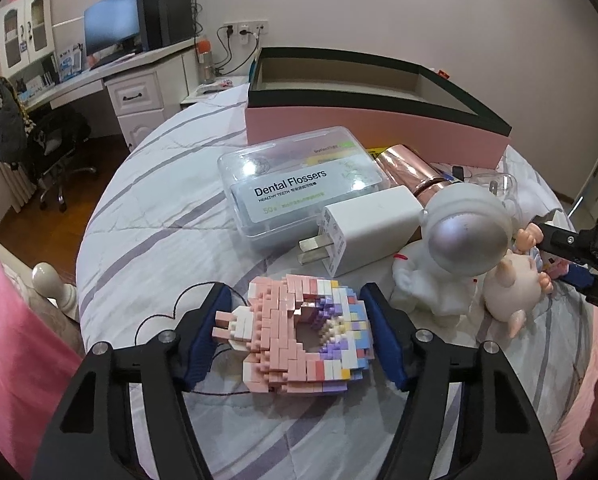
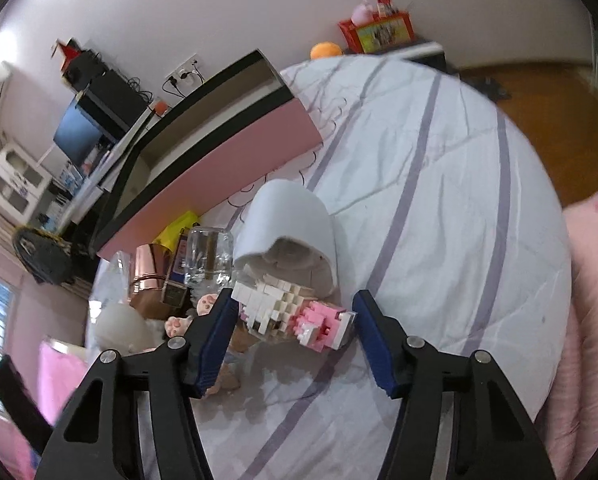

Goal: Organize rigid objects
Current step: 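Grasp the pink lego donut with the left gripper while the right gripper grasps the white-pink lego figure, then carry both lego pieces into the pink box and open both grippers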

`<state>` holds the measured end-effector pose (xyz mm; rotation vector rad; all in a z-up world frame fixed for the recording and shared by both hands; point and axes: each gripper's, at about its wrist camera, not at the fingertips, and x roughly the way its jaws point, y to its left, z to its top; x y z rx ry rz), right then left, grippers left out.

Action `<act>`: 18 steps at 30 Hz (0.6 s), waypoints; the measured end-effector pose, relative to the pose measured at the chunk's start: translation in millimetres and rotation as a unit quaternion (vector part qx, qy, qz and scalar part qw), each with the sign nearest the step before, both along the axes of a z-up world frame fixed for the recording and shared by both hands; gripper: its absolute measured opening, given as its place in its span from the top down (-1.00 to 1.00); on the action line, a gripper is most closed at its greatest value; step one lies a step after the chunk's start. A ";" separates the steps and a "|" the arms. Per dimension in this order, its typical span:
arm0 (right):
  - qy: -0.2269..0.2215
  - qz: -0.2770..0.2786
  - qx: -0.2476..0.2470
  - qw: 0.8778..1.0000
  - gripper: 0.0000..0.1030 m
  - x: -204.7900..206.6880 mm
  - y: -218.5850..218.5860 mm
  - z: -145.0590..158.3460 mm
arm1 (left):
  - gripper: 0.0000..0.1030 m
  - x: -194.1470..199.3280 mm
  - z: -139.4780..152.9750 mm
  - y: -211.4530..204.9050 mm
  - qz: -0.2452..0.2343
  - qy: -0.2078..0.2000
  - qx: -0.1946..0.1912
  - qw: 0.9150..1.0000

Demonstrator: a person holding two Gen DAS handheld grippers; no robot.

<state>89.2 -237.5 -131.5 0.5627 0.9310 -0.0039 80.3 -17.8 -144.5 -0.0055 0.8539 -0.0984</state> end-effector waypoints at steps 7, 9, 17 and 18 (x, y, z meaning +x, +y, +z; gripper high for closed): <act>-0.023 0.004 0.043 0.999 -0.08 -12.4 -12.3 -2.2 | -0.32 -4.2 4.4 7.6 -0.003 -0.004 -0.021 1.000; -0.035 0.007 0.044 0.998 -0.08 -16.7 -13.1 1.8 | -0.32 -5.9 6.1 9.4 -0.003 -0.005 -0.023 1.000; -0.064 0.016 0.038 0.997 -0.08 -20.3 -16.0 24.9 | -0.32 -12.3 23.9 17.4 -0.004 -0.026 -0.035 0.999; -0.066 0.020 0.036 0.997 -0.08 -19.3 -14.6 27.1 | -0.32 -12.4 26.8 18.2 -0.004 -0.027 -0.037 0.999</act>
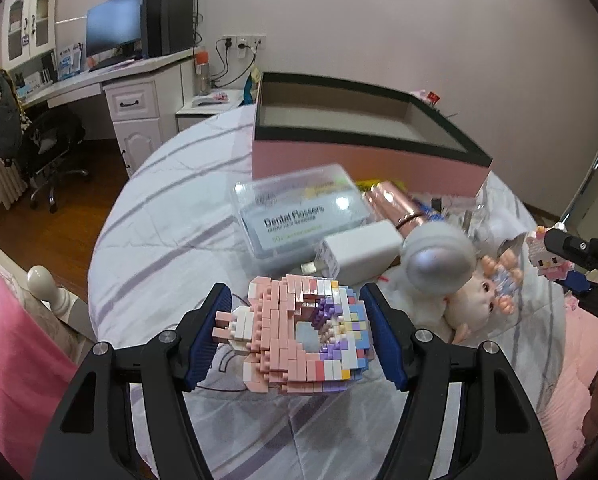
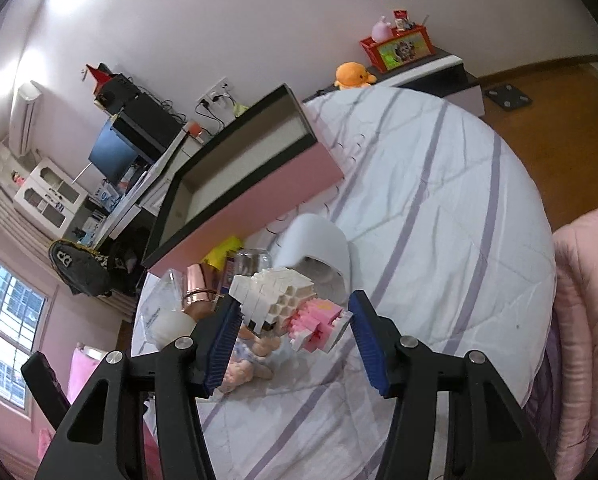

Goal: Organize rigid objects
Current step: 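Carry both lego pieces into the pink box and open both grippers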

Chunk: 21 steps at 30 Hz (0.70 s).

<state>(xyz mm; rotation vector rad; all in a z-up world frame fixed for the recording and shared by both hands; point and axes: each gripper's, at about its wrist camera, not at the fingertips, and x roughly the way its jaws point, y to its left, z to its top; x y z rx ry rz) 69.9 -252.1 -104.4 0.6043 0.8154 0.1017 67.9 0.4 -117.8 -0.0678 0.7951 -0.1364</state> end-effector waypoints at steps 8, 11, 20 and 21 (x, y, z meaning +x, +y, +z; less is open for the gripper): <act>-0.036 0.043 -0.022 0.998 -0.08 19.1 14.6 34.6 | -0.32 12.7 45.4 4.2 -0.004 -0.033 0.004 0.999; -0.060 0.061 -0.046 0.995 -0.08 38.5 20.9 54.7 | -0.32 31.8 66.3 1.0 -0.006 -0.053 0.012 0.998; -0.087 0.096 -0.133 0.983 -0.09 120.0 48.4 84.9 | -0.32 120.4 103.3 -22.6 0.001 -0.093 0.033 0.995; -0.085 0.098 -0.144 0.981 -0.09 128.8 52.1 84.2 | -0.32 129.4 102.7 -25.8 0.001 -0.092 0.035 0.995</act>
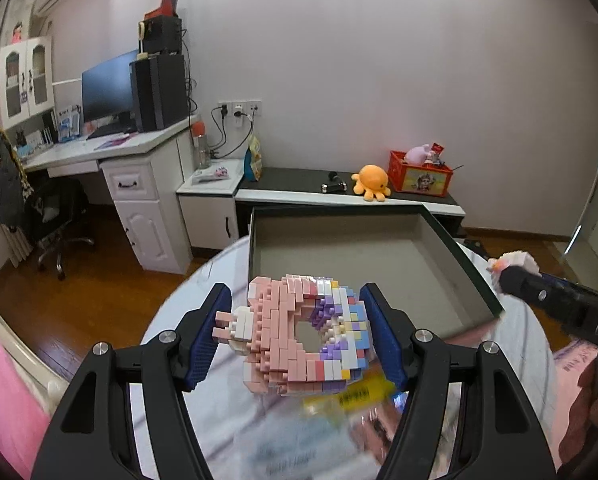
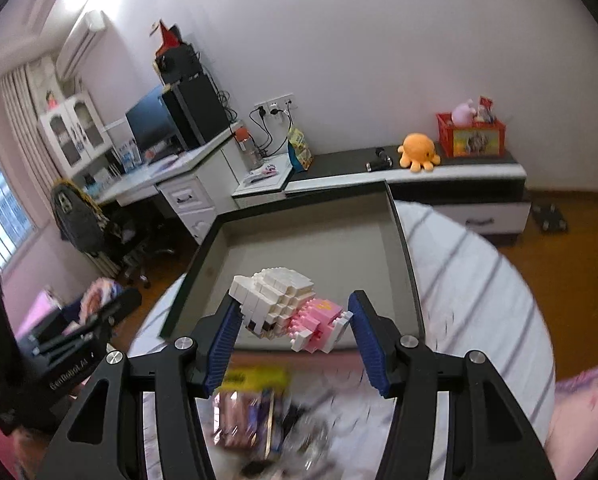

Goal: Organize rigid objects
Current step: 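Carry both lego pieces into the pink box and open both grippers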

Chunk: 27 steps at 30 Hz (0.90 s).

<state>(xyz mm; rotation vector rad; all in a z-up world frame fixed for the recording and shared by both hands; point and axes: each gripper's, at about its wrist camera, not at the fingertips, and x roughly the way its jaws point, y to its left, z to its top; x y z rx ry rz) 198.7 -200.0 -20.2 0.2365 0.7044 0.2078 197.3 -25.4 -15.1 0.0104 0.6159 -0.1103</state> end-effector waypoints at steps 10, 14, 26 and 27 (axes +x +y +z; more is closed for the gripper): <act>0.066 -0.007 -0.106 0.992 -0.10 68.7 29.9 -53.7 | -0.32 74.1 -45.4 -28.9 0.000 0.061 0.014 0.998; 0.095 -0.005 -0.135 0.986 -0.11 82.2 37.3 -72.7 | -0.33 86.1 -59.7 -35.8 -0.003 0.085 0.023 0.996; 0.095 -0.022 -0.141 0.985 -0.90 67.5 33.6 -48.3 | -1.00 44.0 -27.9 -8.7 0.014 0.038 0.012 0.999; 0.088 -0.025 -0.139 0.986 -1.00 64.3 33.7 -42.2 | -1.00 37.5 -23.2 -4.4 0.015 0.033 0.007 0.999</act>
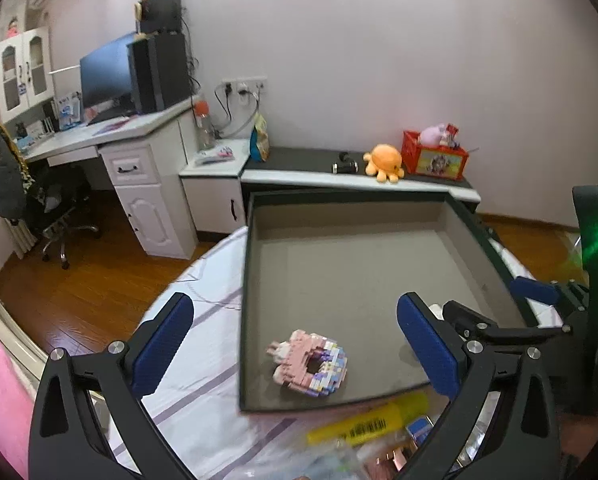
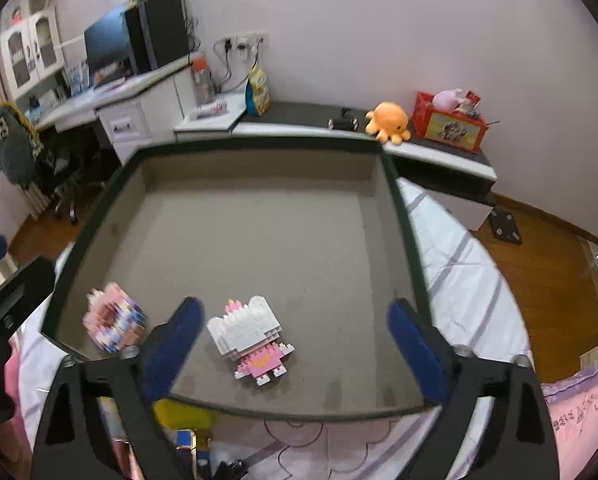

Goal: Organize rigid objects
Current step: 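Carry both lego pieces into the pink box and open both grippers, then move both tools back over the items on the bed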

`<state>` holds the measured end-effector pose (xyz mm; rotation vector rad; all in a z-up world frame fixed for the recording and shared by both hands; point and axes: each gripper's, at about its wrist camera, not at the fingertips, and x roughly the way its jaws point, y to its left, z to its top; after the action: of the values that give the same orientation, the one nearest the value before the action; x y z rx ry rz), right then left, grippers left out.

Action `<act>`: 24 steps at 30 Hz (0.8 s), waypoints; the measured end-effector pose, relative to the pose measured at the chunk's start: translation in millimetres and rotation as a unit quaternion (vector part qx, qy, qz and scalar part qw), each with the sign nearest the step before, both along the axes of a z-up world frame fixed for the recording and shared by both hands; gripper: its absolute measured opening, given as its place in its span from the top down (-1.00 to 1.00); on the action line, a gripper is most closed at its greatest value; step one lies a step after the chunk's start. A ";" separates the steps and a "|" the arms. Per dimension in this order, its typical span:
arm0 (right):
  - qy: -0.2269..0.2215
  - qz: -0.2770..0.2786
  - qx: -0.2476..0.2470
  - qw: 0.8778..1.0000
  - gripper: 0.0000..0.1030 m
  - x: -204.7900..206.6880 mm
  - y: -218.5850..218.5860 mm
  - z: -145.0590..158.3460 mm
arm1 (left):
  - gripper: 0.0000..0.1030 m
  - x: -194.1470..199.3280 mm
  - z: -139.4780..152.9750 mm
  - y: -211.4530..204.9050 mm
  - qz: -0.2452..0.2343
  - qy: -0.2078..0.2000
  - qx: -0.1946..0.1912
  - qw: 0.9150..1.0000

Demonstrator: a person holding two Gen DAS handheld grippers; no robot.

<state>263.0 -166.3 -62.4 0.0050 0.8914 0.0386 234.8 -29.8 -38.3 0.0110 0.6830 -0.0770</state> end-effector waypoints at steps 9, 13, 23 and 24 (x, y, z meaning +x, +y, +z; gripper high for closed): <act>-0.120 -0.001 0.048 0.992 -1.00 -83.9 -5.8 70.6 | -1.00 -75.3 34.2 42.7 0.028 -0.041 -0.030 0.998; -0.125 -0.003 0.094 0.988 -1.00 -124.4 -14.4 81.0 | -1.00 -111.0 35.6 53.7 0.031 -0.047 -0.036 0.998; -0.133 -0.039 0.124 0.983 -1.00 -209.3 -32.9 72.9 | -1.00 -182.2 9.6 48.3 0.026 -0.024 -0.040 0.999; -0.132 -0.045 0.118 0.983 -1.00 -216.4 -30.8 68.2 | -1.00 -189.5 6.2 46.9 0.024 -0.022 -0.037 0.999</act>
<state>46.6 -197.1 5.8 0.2568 0.6162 0.0603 45.3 17.1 -32.0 -0.0752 0.6363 -0.0553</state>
